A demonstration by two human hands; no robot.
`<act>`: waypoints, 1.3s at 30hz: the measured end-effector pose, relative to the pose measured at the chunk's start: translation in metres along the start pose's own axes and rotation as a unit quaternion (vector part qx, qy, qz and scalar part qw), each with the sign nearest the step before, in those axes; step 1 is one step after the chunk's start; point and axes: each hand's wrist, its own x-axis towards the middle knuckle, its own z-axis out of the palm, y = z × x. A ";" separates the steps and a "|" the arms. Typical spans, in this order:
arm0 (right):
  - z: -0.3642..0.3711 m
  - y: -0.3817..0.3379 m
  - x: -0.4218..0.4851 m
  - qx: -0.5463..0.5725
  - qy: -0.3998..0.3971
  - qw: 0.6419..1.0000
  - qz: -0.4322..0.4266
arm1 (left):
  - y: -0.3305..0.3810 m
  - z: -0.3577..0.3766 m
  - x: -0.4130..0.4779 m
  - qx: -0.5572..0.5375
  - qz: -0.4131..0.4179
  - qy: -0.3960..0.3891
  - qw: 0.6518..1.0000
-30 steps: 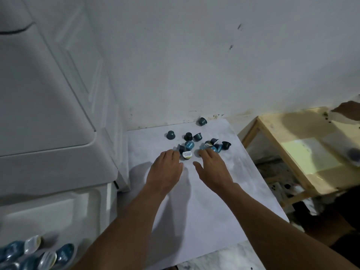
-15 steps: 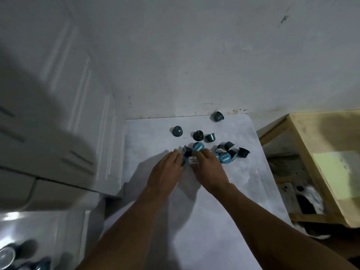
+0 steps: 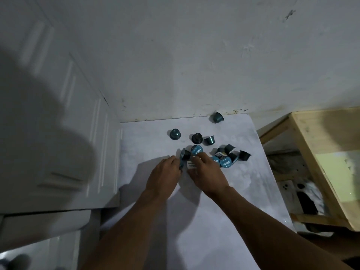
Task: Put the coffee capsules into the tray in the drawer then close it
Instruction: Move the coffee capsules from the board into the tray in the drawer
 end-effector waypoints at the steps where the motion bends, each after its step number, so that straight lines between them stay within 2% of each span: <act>1: 0.001 -0.001 -0.001 -0.002 -0.002 1.000 0.003 | 0.000 0.000 0.000 0.003 -0.003 -0.009 1.000; 8: -0.006 -0.010 -0.012 -0.014 0.006 1.000 0.021 | 0.000 -0.009 -0.013 0.004 -0.013 -0.020 1.000; 13: -0.018 -0.015 -0.031 -0.009 0.031 0.999 0.044 | 0.005 -0.024 -0.022 0.015 0.020 0.007 1.000; 22: -0.036 -0.035 -0.075 0.055 0.056 0.994 0.078 | 0.017 -0.050 -0.059 0.003 0.043 0.013 0.999; 29: -0.058 -0.049 -0.119 0.083 0.114 0.990 0.030 | 0.043 -0.067 -0.110 -0.045 0.052 0.116 0.991; 34: -0.067 -0.063 -0.166 0.087 0.124 0.988 0.016 | 0.059 -0.078 -0.167 -0.102 0.024 0.181 0.978; 39: -0.068 -0.095 -0.210 0.097 0.135 0.986 -0.025 | 0.064 -0.096 -0.231 -0.103 0.007 0.229 0.968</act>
